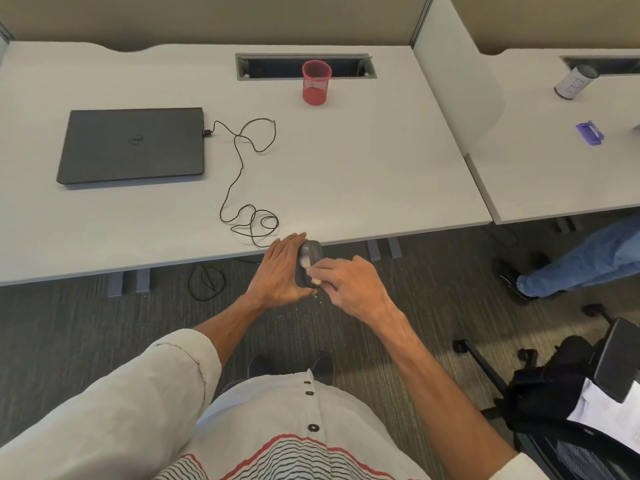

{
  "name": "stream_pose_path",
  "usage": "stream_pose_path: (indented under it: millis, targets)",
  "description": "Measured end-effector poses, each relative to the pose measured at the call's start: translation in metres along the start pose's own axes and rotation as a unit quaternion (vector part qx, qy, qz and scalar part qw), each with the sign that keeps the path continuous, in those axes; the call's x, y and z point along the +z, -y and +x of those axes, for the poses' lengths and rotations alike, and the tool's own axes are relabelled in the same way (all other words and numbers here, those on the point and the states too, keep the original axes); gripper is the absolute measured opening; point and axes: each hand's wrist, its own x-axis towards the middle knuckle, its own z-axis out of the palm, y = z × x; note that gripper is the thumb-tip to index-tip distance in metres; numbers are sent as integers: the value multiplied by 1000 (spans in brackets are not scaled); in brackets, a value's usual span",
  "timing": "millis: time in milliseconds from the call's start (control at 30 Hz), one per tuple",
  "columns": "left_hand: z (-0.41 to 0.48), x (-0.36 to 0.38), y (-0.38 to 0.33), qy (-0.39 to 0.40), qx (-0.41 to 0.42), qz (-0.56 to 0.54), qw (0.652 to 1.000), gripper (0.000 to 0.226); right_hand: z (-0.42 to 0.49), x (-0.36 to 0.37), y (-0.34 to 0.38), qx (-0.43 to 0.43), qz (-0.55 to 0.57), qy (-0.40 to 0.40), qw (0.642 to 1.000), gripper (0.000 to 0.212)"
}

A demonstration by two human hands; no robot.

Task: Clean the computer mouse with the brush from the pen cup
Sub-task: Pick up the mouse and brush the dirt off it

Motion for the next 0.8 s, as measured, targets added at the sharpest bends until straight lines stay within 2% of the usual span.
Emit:
stream_pose_path:
  millis: [133,233,367,500,800]
  targets:
    - [0,-1,3,-3,-3,-1,1000,129,-3,-5,-1,3,31,26,999,14]
    - [-1,-2,4,-9,-5,-9,1000,131,-6,-7,-2,16,63,64,996,17]
    - [-2,-6,5,-7,-2,-10,1000,130,-5,-10,-3,38,106,-35,993,19]
    - [-3,-8,5,-7,-4,-16,1000,130,3,-7,3,44,57,-112,991,24]
    - [-6,-10,6,-11,-1,-6,1000,128,-7,1,8,37,69,-49,996,15]
